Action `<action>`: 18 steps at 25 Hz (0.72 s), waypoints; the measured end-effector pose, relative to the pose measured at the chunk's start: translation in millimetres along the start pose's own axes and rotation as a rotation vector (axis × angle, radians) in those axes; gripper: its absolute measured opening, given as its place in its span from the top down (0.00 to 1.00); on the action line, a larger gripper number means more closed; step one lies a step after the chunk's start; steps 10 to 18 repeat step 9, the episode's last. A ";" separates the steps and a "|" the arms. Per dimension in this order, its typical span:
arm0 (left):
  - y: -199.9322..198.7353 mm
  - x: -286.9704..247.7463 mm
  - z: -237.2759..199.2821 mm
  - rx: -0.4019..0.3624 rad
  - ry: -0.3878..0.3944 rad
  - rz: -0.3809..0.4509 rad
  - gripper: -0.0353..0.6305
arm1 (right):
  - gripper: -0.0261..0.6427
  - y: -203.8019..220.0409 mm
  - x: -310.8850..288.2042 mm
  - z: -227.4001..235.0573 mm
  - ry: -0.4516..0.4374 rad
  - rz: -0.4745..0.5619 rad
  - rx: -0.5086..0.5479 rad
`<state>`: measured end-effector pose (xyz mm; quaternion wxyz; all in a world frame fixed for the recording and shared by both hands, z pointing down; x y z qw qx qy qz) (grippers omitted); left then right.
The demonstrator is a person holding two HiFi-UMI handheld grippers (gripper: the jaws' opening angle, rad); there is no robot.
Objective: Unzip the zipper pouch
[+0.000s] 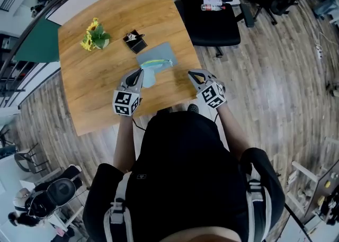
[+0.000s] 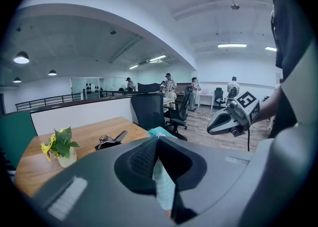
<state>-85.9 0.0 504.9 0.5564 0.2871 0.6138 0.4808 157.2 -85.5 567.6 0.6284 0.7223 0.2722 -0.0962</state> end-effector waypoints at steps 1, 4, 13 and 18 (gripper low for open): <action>-0.1 -0.2 1.1 -0.002 0.000 -0.003 0.94 | 0.96 1.6 0.4 -0.2 0.002 0.000 -0.005; -0.6 -0.5 3.3 -0.007 -0.005 -0.009 0.93 | 0.96 5.4 0.4 -1.2 0.004 -0.001 -0.015; -3.2 -5.0 11.5 -0.017 -0.011 -0.020 0.93 | 0.96 14.9 4.4 1.7 0.004 0.000 -0.032; -3.2 -5.0 11.5 -0.017 -0.011 -0.020 0.93 | 0.96 14.9 4.4 1.7 0.004 0.000 -0.032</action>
Point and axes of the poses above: the fingertips, and each gripper's own axes: x backward along the fingers, z to its right, y out of its underside, the point moved 6 cm from there along x, backward along the fingers, and after that the axes turned 2 degrees about -x, right-handed, at the moved point
